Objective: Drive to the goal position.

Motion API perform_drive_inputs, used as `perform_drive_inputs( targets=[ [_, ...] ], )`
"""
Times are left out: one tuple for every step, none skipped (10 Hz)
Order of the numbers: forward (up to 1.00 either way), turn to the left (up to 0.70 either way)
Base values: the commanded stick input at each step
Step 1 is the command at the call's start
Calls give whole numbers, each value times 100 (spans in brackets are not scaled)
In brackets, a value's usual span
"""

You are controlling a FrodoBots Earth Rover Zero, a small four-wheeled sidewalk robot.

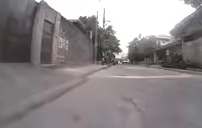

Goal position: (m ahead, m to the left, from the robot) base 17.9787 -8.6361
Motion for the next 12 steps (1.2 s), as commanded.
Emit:
perform_drive_inputs(
  targets=[
    [100, -40],
    [100, -40],
    [100, -40],
    [100, -29],
    [100, -4],
    [100, 0],
    [100, 0],
    [100, 0],
    [100, 0],
    [100, 0],
    [100, 0],
    [100, 0]
  ],
)
